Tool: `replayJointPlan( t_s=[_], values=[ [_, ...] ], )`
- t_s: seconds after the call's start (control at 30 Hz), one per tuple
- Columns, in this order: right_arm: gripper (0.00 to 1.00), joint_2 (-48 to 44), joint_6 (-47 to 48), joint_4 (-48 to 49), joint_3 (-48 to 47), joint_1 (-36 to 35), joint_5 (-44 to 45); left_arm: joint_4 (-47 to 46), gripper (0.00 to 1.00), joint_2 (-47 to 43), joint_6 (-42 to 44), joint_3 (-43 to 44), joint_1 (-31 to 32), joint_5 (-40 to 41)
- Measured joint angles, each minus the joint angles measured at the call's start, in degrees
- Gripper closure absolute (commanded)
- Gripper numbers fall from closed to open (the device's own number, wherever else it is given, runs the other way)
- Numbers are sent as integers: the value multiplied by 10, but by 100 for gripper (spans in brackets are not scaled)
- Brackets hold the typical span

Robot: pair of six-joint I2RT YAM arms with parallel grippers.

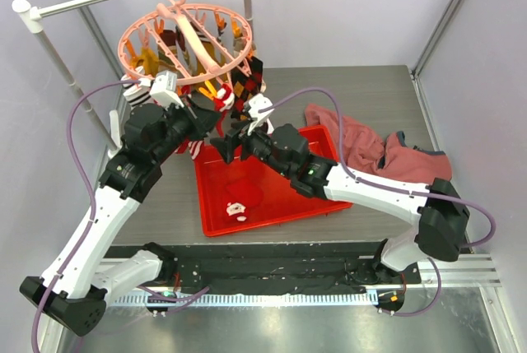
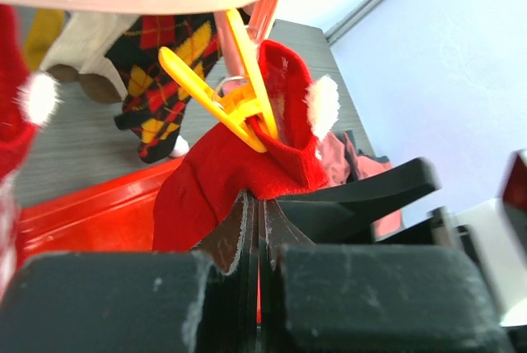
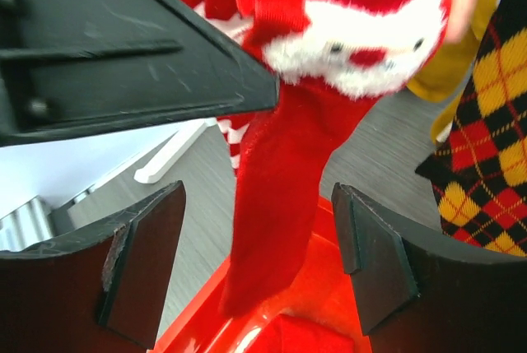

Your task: Remove the socks clipped to the hanger

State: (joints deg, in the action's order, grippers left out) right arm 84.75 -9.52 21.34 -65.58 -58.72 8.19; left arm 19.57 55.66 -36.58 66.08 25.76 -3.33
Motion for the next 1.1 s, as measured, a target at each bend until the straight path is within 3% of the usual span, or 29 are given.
replayJointPlan(
  t_s=[0.07, 0.1, 0.2, 0.27, 0.3, 0.4, 0.5, 0.63, 1.1],
  values=[
    [40, 12, -1, 6, 0, -8, 28, 0, 100, 0, -7, 0, 0, -4],
    [64, 16, -2, 9, 0, -11, 38, 0, 100, 0, -9, 0, 0, -6],
    [99, 28, -5, 14, 0, -17, 72, 0, 100, 0, -16, 0, 0, -9],
    [99, 30, -12, 15, 0, -18, 92, 0, 94, 0, -20, 0, 0, -10],
    [99, 30, -10, 16, 0, -18, 95, 0, 78, 0, -20, 0, 0, -10],
    [99, 28, -11, 32, 5, -17, 100, 1, 43, -1, -20, 0, 0, -6],
    [99, 17, -12, 47, 24, -17, 100, 15, 30, -4, -23, 4, 0, 16],
    [99, 11, -12, 57, 37, -18, 99, 33, 22, -10, -25, 14, 0, 62],
    [99, 11, -12, 65, 37, -18, 86, 53, 28, 28, -28, 104, 0, 147]
  ],
)
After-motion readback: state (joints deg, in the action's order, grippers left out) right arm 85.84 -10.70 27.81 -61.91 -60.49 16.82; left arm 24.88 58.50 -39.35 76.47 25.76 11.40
